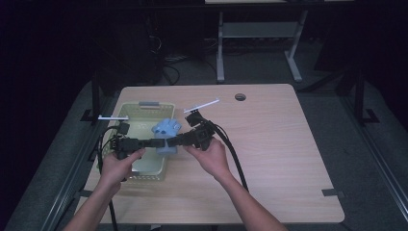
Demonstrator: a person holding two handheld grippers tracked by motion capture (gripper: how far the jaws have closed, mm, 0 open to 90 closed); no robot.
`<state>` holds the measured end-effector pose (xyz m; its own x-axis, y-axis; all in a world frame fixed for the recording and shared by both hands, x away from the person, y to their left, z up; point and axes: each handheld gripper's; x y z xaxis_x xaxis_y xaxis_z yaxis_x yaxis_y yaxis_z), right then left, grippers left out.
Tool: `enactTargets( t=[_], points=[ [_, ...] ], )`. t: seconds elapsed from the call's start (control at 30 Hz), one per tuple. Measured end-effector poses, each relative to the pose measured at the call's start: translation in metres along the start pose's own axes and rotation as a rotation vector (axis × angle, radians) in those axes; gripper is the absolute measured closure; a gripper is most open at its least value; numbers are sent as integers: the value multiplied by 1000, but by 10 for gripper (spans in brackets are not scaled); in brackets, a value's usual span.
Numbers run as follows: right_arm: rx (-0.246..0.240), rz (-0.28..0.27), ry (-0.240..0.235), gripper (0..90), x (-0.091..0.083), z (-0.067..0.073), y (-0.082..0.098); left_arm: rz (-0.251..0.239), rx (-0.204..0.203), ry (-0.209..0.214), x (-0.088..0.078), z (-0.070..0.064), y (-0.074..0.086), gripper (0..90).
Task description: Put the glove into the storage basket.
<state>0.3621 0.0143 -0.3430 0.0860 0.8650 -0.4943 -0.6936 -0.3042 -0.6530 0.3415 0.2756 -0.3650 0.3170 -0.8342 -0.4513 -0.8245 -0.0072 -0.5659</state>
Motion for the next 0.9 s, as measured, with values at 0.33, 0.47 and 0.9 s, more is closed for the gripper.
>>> enactTargets(
  t=[0.33,0.47,0.9],
  points=[
    [-2,12,-9,696,25,2,-11,-12,-4,-32,-18,14,-1,717],
    [-10,26,-5,696,37,5,-15,-10,9,-50,-27,21,0,724],
    [2,46,-32,696,62,6,-21,-1,3,-82,-43,34,2,735]
  ],
)
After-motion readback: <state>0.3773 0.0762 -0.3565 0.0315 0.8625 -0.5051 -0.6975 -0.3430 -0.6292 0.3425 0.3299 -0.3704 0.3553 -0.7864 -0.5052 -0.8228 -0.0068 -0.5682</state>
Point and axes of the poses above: each handheld gripper's, and its own axes: x roughly forward along the jaws, y roughly out of its underside, z roughly to its left, and after that the axes turned 5 degrees about -y, right-handed
